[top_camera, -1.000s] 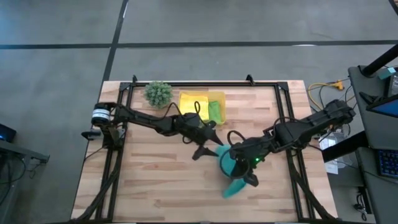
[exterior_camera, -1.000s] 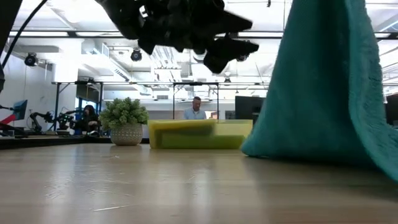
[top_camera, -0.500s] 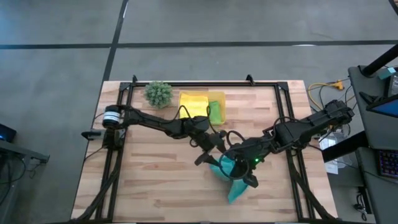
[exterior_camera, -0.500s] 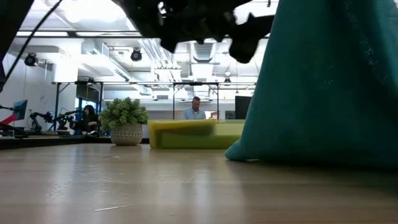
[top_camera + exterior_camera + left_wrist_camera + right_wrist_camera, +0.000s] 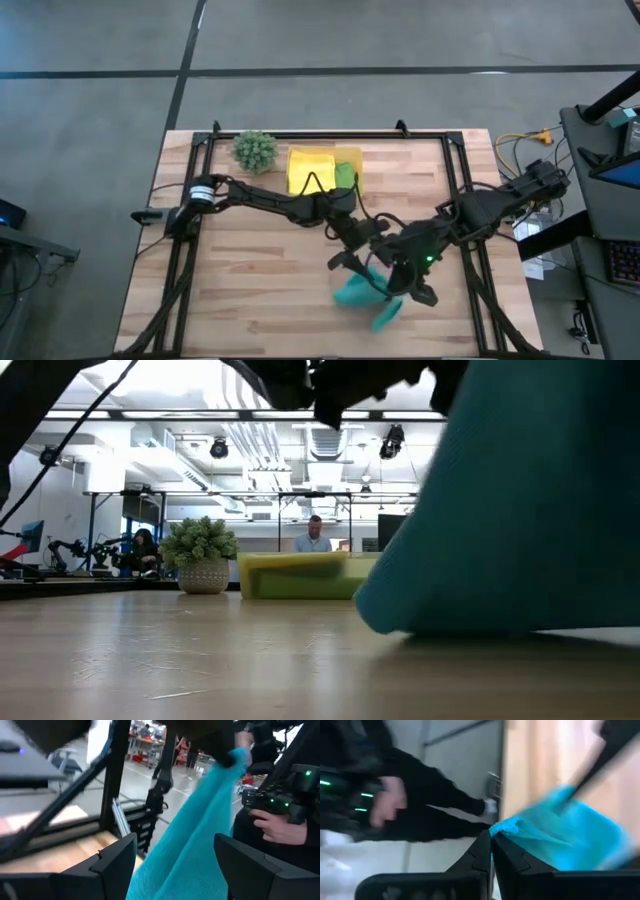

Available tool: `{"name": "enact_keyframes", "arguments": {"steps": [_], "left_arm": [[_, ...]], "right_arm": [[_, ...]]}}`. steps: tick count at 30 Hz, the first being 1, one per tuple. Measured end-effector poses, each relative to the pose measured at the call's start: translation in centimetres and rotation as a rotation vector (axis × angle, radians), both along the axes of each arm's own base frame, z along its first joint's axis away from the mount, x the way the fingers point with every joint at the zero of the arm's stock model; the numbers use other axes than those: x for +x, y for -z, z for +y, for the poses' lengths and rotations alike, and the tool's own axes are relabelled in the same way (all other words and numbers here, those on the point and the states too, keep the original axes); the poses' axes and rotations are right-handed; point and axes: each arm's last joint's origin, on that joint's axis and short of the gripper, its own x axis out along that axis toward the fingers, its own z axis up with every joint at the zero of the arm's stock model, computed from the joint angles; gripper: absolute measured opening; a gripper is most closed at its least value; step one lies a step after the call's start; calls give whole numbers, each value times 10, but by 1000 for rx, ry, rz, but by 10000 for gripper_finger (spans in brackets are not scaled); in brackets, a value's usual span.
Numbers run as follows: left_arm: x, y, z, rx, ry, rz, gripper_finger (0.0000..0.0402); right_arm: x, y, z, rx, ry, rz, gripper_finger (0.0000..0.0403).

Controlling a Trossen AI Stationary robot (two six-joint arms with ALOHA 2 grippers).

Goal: Fold microfiber towels
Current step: Fold the light blue towel

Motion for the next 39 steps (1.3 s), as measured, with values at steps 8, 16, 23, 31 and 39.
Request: {"name": "enact_keyframes", "arguments": {"steps": [8, 16, 23, 31, 39], "left_arm": [[7, -29, -2, -3, 1, -98, 253], [8, -27, -2, -28, -1, -19, 253], [7, -14, -1, -28, -5, 117, 253], [5, 0, -1, -14, -29, 269, 253], [4, 9, 1, 40, -97, 315, 253]], "right_arm": [[-27, -20, -4, -260, 136, 73, 8], [-28, -26, -8, -327, 200, 37, 8], [-33, -21, -13, -410, 228, 85, 8], [-35, -21, -19, -472, 328, 99, 8], [-35, -22, -24, -506, 376, 83, 8]]}}
